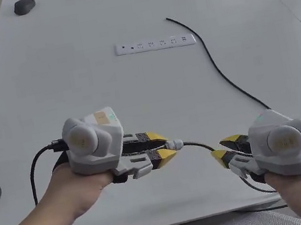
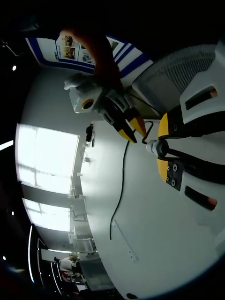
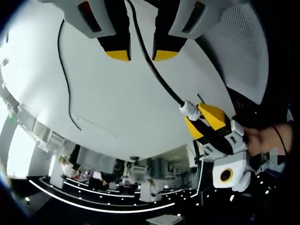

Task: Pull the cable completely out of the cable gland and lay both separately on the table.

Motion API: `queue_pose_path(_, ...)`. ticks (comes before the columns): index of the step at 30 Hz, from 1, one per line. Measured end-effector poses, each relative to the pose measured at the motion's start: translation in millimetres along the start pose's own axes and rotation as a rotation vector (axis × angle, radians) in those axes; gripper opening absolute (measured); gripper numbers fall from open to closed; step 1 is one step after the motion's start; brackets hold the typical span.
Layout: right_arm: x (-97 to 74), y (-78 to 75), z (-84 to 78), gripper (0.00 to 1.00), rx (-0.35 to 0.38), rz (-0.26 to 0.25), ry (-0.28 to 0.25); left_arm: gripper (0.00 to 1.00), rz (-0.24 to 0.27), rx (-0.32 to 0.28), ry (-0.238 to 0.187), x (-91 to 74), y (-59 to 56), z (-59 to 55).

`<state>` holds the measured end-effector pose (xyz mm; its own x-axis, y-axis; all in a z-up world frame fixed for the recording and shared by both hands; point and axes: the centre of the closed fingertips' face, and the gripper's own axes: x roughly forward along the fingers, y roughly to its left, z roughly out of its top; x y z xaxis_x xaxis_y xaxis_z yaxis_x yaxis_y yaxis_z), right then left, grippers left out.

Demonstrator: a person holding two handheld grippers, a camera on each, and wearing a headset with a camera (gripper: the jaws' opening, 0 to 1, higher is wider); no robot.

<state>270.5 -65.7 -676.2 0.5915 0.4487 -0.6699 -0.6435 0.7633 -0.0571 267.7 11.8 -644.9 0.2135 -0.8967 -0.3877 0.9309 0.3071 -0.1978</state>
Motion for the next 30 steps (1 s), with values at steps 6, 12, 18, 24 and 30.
queue_pose_path(6,2.7,26.8,31.3,0.15,-0.176,0.051,-0.007,0.15,-0.008,0.004,0.007,-0.4,0.7,-3.5)
queue_pose_path(12,17.1,39.3,40.1,0.08,-0.343,0.04,0.024,0.15,-0.015,0.02,0.01,0.9,0.1,-1.4)
queue_pose_path(18,20.8,45.5,44.5,0.03,-0.416,0.043,0.026,0.15,-0.014,0.031,0.01,1.2,0.5,0.9)
queue_pose_path(24,21.9,43.5,43.2,0.02,-0.362,0.048,0.013,0.15,-0.014,0.052,0.011,0.9,-0.2,0.8)
queue_pose_path(30,20.2,42.9,43.4,0.01,-0.348,0.046,0.0,0.15,-0.015,0.062,0.003,1.2,-1.3,2.8)
